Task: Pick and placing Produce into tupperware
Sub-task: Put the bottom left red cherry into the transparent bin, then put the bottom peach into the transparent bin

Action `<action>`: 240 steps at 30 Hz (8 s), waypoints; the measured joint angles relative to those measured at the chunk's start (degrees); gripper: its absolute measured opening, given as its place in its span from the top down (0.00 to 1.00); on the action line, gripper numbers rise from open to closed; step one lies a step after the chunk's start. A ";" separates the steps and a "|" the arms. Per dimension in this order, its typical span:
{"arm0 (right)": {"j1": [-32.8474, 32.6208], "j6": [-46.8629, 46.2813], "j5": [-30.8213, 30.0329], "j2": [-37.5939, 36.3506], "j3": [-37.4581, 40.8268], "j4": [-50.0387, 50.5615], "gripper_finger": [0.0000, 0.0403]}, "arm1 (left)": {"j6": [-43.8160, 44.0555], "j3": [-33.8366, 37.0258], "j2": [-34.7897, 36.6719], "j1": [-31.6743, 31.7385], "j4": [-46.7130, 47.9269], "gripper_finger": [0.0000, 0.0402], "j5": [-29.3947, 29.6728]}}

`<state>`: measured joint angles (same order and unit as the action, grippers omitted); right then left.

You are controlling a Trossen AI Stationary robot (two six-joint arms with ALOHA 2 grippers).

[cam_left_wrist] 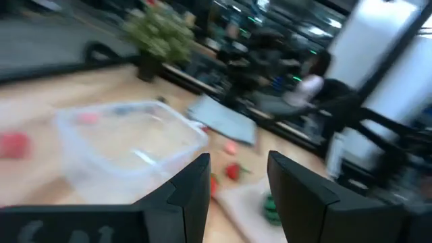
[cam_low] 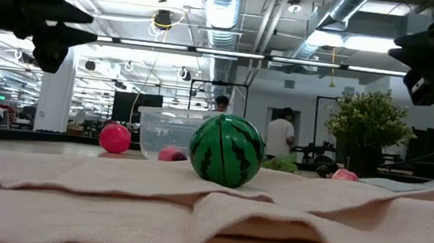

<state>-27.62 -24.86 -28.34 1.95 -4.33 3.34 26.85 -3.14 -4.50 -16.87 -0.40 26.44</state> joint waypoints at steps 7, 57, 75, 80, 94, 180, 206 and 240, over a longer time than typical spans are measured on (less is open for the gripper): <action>1.52 0.54 -0.14 7.66 -1.98 -0.25 0.77 | -0.72 -0.09 0.03 0.00 0.30 0.65 4.32; 12.26 -18.77 2.79 76.76 -31.83 24.97 0.68 | -11.04 -0.33 0.01 0.09 -0.46 0.65 13.26; 12.63 -18.95 2.87 78.08 -31.83 24.38 0.81 | -9.13 -0.35 0.01 0.09 -0.49 0.65 13.26; 13.87 -19.50 3.31 78.08 -31.83 24.24 0.96 | -9.10 -0.35 0.01 0.09 -0.45 0.65 13.26; 17.25 -11.56 4.48 77.79 -34.98 20.25 0.97 | -9.13 -0.35 0.01 0.09 -0.42 0.65 13.24; 6.21 -10.41 8.55 89.27 -52.27 30.61 0.54 | -6.56 -0.35 0.00 0.07 2.20 0.65 0.80; 7.24 -21.65 9.87 92.95 -46.95 31.77 0.39 | -6.58 -0.35 -0.01 0.08 2.62 0.65 0.89; 12.88 -11.91 8.44 98.01 -48.08 28.09 0.73 | -6.58 -0.35 -0.02 0.09 2.68 0.65 2.43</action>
<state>-14.74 -36.77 -19.90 99.96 -52.42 31.43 20.27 -3.49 -4.51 -16.78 2.28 28.87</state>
